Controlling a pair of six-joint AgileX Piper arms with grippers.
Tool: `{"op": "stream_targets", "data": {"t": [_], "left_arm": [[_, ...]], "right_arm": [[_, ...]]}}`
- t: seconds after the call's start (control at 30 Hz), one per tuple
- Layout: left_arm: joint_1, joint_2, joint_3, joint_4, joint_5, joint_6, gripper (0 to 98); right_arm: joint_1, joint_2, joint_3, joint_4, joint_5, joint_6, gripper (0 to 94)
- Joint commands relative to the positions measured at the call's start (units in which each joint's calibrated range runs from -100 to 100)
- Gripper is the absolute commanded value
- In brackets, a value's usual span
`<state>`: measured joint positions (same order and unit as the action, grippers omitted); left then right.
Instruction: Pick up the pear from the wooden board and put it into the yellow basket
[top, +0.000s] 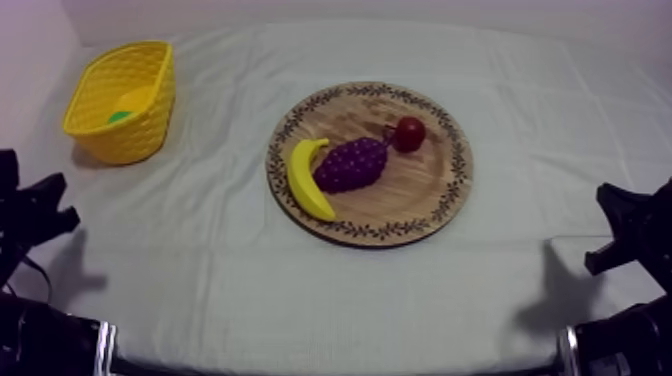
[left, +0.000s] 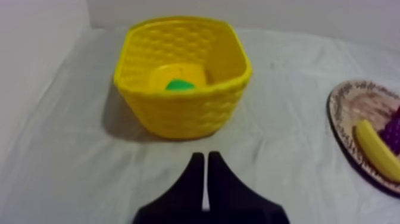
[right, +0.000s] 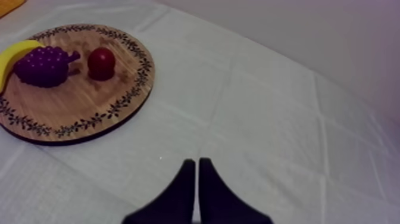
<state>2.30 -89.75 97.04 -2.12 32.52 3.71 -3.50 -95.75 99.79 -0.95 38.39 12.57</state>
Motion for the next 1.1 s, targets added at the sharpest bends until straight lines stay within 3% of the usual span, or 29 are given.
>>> {"op": "stream_targets", "data": {"t": [0.0, 0.2, 0.53, 1.07], "left_arm": [[0.10, -2.97, 1.97, 0.03, 0.24, -0.12, 0.1], [1.12, -7.78, 2.43, 0.21, 0.64, 0.88, 0.1], [3.78, -10.18, 2.73, 0.19, -0.16, 7.22, 0.1], [3.96, -10.25, 2.74, 0.19, -0.19, 7.74, 0.1]], "right_arm": [[-0.03, -0.01, -0.01, 0.00, 0.00, 0.01, 0.3], [-0.07, -0.01, -0.01, 0.00, 0.00, 0.01, 0.3], [-0.10, -0.01, -0.01, 0.00, 0.00, 0.01, 0.3], [-0.10, -0.01, -0.01, 0.00, 0.00, 0.01, 0.3]]}}
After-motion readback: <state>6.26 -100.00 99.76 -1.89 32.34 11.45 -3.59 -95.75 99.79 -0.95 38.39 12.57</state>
